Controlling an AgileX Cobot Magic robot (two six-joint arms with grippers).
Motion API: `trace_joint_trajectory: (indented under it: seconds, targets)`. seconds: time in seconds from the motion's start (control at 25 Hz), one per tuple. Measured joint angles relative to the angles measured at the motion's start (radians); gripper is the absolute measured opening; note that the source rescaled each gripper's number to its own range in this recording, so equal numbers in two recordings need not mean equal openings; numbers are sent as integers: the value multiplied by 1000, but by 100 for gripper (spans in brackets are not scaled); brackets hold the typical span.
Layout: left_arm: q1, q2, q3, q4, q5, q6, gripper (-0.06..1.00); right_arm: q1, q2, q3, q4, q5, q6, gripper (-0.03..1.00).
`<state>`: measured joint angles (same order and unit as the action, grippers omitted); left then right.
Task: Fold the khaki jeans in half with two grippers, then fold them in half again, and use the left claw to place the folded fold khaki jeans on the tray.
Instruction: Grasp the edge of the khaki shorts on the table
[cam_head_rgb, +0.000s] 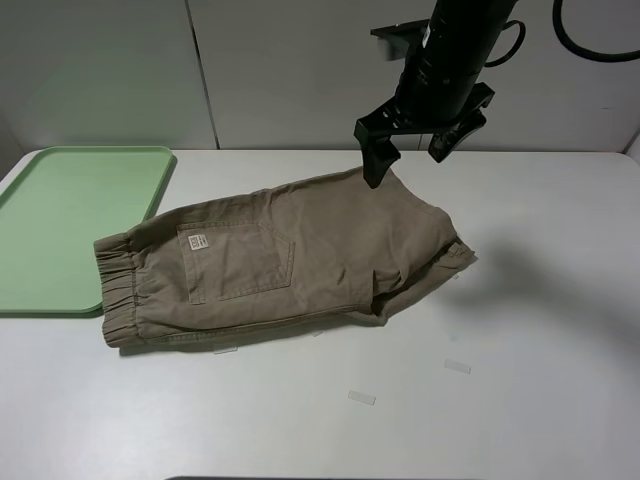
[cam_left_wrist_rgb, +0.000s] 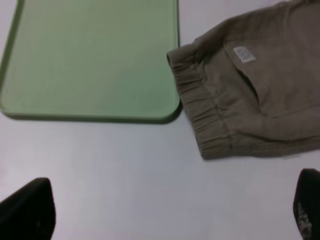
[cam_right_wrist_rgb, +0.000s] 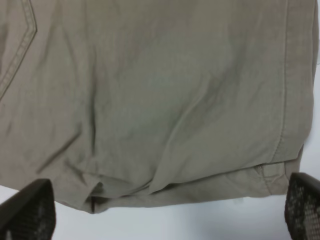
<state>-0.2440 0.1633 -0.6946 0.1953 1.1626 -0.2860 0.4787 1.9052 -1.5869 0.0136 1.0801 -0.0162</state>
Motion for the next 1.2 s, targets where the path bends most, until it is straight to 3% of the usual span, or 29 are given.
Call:
trace_joint_trajectory:
  seconds: [0.32, 0.72, 1.2]
  targets:
    - [0, -68, 1, -3, 0, 97, 92, 0, 0, 0, 1, 29, 0, 100]
    - [0, -79, 114, -14, -44, 109, 90, 0, 0, 0, 1, 29, 0, 100]
    - [0, -79, 201, -156, -103, 272, 89, 0, 0, 0, 0, 23, 0, 100]
